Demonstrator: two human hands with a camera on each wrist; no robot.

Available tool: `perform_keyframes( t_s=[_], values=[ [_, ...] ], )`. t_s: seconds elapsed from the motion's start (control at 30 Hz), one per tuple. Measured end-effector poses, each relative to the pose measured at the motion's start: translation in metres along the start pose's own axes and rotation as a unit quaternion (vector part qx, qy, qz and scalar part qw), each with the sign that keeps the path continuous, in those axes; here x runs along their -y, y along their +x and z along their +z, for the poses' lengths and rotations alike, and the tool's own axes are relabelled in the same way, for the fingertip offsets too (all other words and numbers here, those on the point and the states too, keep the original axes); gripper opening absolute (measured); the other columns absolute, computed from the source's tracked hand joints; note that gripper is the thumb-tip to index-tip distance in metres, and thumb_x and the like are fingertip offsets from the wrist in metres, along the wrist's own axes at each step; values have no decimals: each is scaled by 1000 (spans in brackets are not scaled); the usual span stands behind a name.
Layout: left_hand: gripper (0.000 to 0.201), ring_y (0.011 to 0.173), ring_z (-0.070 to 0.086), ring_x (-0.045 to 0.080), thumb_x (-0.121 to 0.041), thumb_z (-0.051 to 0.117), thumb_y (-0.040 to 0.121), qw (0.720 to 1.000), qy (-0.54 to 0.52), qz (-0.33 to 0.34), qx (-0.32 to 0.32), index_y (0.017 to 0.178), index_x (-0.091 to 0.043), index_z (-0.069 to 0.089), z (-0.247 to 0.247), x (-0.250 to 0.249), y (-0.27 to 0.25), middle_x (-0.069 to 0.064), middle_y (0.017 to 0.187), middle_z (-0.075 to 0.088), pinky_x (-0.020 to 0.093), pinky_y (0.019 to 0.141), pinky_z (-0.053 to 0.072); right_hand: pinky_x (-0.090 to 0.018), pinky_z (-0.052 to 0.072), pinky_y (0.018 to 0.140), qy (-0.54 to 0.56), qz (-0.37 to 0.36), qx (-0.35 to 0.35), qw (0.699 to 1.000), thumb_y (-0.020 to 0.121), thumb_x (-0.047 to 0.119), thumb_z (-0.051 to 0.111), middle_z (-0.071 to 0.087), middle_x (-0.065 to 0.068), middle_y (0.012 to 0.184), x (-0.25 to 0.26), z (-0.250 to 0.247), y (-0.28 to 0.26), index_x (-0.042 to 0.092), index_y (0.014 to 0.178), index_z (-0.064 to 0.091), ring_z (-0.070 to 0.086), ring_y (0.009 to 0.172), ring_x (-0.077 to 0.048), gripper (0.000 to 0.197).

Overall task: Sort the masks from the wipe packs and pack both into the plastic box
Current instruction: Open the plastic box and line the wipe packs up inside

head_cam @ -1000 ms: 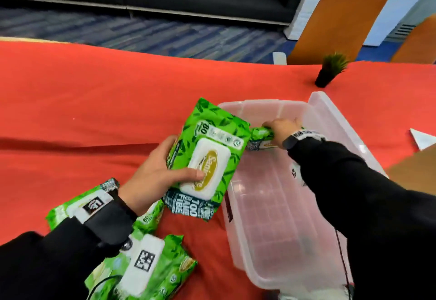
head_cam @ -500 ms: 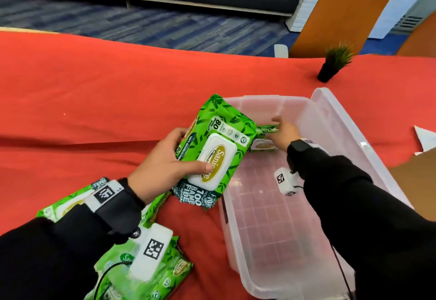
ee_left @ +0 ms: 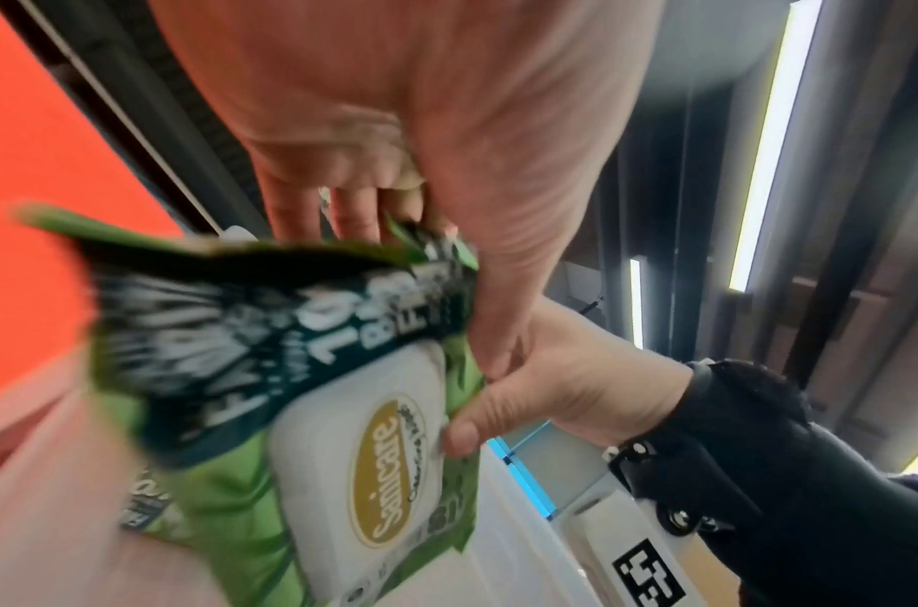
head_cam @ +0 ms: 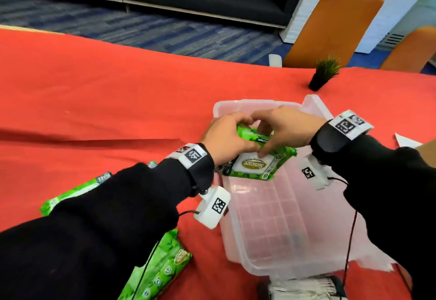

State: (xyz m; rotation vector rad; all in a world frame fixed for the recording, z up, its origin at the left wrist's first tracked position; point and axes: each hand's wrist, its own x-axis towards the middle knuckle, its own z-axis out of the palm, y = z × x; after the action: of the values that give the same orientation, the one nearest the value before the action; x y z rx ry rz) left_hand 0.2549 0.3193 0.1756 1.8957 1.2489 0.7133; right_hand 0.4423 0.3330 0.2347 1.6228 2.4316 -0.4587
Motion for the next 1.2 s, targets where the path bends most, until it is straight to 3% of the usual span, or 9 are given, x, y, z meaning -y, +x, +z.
perform_keyframes(
  t_s=[0.13,0.27,0.37,0.5,0.63,0.8,0.93,1.03,1.2],
  values=[
    [110,135,41,23,-54,89,60,998,32,-43,-34,151,-25,34,14,31,-10,4,147,40,37,112,38,-29,34,67,-20,84,5,996,63,41,93,66,3,93,-43,26,15,31,86,62,59,86,-23,40],
    [125,149,28,26,-41,84,72,990,38,-114,78,161,-27,-4,36,62,-31,9,165,15,30,119,27,-31,46,85,-70,149,-27,986,66,39,90,70,-1,123,-85,72,47,29,129,66,62,113,-27,68],
    [116,153,22,23,-24,72,83,992,16,-95,85,161,-25,-13,48,68,-40,6,170,7,23,117,23,-38,43,98,-101,176,-39,978,74,33,83,66,2,132,-104,110,68,37,137,58,59,122,-25,68],
    [110,152,27,19,-27,67,84,994,14,-88,66,160,-32,-13,50,72,-41,-3,171,7,27,115,31,-48,48,95,-49,208,-118,970,73,11,74,48,-5,138,-116,165,81,33,135,51,46,128,-34,69],
    [110,147,36,21,-31,67,83,994,29,-87,65,160,-34,-12,49,73,-41,-2,170,13,34,113,39,-51,49,97,13,199,-154,968,71,-4,70,42,-13,146,-119,186,85,25,150,40,42,131,-39,89],
    [112,146,37,17,-47,75,82,996,-4,-69,56,160,-37,-5,49,85,-41,-5,168,22,30,117,35,-42,45,104,93,200,-161,962,69,5,83,52,-11,142,-133,177,81,23,139,55,49,130,-35,77],
    [88,110,66,12,-55,77,81,979,-162,-123,13,153,-47,27,30,105,-67,-7,143,53,31,99,52,-35,44,97,181,227,-164,943,75,14,86,61,-14,132,-110,147,75,20,135,60,57,122,-33,66],
    [60,92,68,16,-54,77,68,968,-164,-185,-42,123,-33,64,3,143,-112,-4,113,68,36,92,55,-28,43,94,309,192,-252,897,88,12,76,67,-7,124,-68,119,61,17,125,65,61,118,-25,39],
    [26,84,70,9,-36,82,72,948,-13,-317,-7,93,-26,72,-34,215,-215,-8,87,75,40,90,54,-22,51,81,525,36,-216,822,92,3,69,73,-2,110,56,73,11,12,110,70,67,94,-6,19]
  ],
)
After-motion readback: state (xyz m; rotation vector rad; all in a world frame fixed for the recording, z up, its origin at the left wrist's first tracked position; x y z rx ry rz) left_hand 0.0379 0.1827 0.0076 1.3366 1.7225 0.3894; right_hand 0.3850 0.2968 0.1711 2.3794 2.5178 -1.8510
